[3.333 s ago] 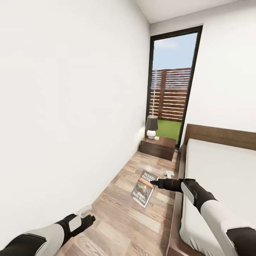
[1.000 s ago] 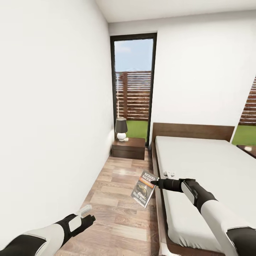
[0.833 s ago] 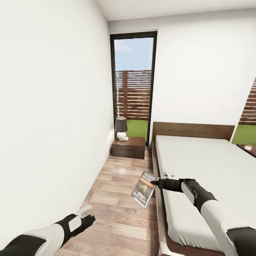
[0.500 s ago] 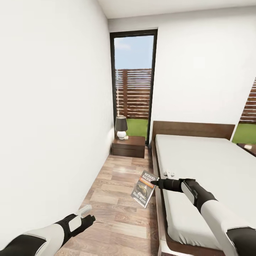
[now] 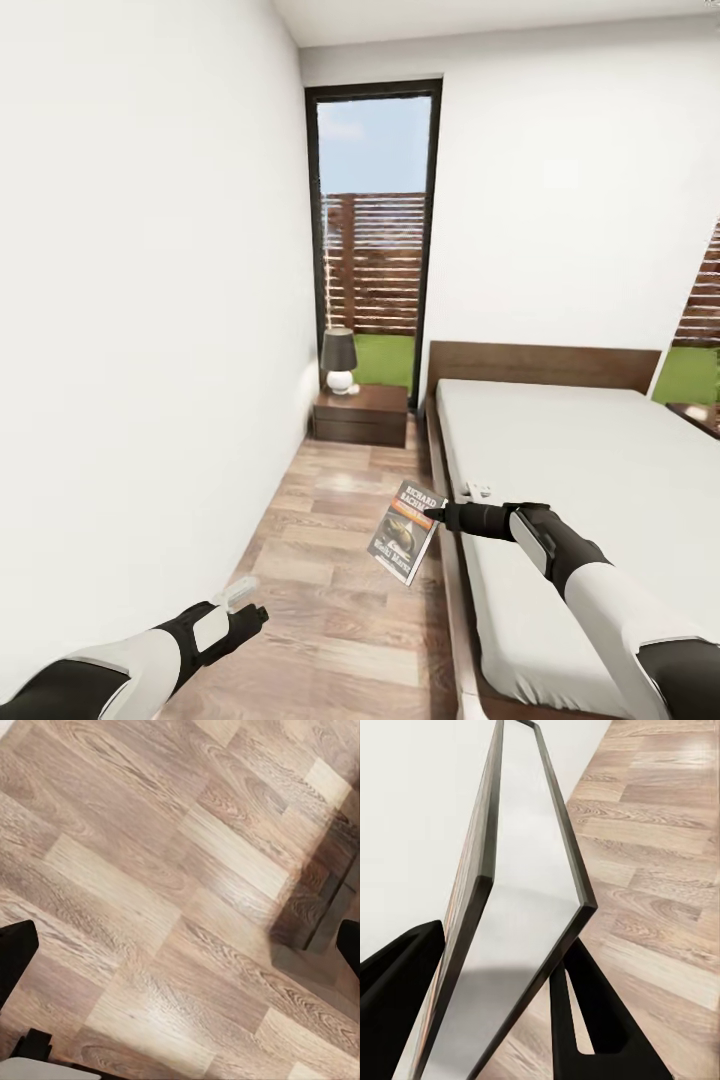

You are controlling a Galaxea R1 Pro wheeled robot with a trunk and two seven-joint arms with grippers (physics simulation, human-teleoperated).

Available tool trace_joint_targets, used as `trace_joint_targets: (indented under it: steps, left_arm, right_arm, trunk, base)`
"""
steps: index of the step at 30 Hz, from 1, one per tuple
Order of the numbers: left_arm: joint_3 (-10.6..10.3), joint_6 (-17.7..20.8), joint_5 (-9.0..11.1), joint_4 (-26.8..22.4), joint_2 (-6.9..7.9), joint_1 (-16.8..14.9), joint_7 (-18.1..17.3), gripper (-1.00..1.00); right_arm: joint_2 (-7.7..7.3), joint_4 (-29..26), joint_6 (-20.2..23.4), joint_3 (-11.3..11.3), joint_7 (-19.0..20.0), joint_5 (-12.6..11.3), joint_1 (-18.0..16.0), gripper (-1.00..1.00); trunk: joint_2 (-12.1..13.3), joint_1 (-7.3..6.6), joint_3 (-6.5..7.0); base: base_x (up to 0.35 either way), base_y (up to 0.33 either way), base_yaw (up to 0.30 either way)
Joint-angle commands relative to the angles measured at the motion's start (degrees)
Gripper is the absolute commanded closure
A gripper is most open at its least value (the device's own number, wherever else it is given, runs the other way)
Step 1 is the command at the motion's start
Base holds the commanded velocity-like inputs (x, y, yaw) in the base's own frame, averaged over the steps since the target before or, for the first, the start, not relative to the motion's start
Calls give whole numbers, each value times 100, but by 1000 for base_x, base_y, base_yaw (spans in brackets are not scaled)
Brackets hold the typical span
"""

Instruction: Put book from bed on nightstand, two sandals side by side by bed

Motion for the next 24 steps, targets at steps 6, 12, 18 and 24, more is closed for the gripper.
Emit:
trace_joint_targets:
  steps: [6, 12, 18, 24]
  left_arm:
    - [-48, 20, 57, 1, 0, -2, 9, -100]
    - [-48, 20, 57, 2, 0, -2, 9, -100]
    - [-48, 20, 57, 3, 0, -2, 9, -100]
    - [-48, 20, 57, 3, 0, -2, 9, -100]
  right_arm:
    - [-5, -6, 41, 32, -17, -66, -3, 100]
    - [-5, -6, 41, 27, -20, -70, -3, 100]
    - [-5, -7, 41, 25, -15, -71, -3, 100]
    - [-5, -5, 41, 24, -19, -71, -3, 100]
  trunk:
    - [-4, 5, -2]
    - [-4, 5, -2]
    - [-4, 5, -2]
    - [-4, 5, -2]
  base:
    - [277, 214, -239]
    - [284, 225, -279]
    - [281, 226, -145]
    - [172, 123, -33]
